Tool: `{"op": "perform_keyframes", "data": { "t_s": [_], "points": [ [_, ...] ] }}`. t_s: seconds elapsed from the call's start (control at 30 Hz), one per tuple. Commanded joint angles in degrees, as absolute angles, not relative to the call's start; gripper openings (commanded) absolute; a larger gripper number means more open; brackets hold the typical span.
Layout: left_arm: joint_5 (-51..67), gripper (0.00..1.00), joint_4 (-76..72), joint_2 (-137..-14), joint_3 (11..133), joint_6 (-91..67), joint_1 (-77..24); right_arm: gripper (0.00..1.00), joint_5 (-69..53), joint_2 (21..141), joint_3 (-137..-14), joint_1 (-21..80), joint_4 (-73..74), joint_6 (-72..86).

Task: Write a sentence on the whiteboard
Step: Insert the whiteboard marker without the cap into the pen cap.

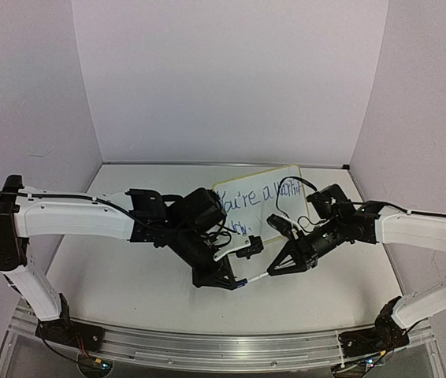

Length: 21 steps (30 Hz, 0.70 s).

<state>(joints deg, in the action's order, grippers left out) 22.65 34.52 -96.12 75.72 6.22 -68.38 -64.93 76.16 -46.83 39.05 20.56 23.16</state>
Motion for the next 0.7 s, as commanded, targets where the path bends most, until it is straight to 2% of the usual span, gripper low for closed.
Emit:
{"op": "perform_keyframes", "data": {
  "t_s": [0.0, 0.67],
  "points": [
    [23.9, 0.0, 31.7, -95.2, 78.5, 7.3, -68.5, 0.0, -65.0, 76.8, -47.7, 39.8, 19.6, 21.8],
    [24.9, 0.0, 31.0, -96.7, 79.7, 7.3, -68.6, 0.0, -65.4, 77.6, -48.4, 39.9, 18.4, 22.4]
  ]
}}
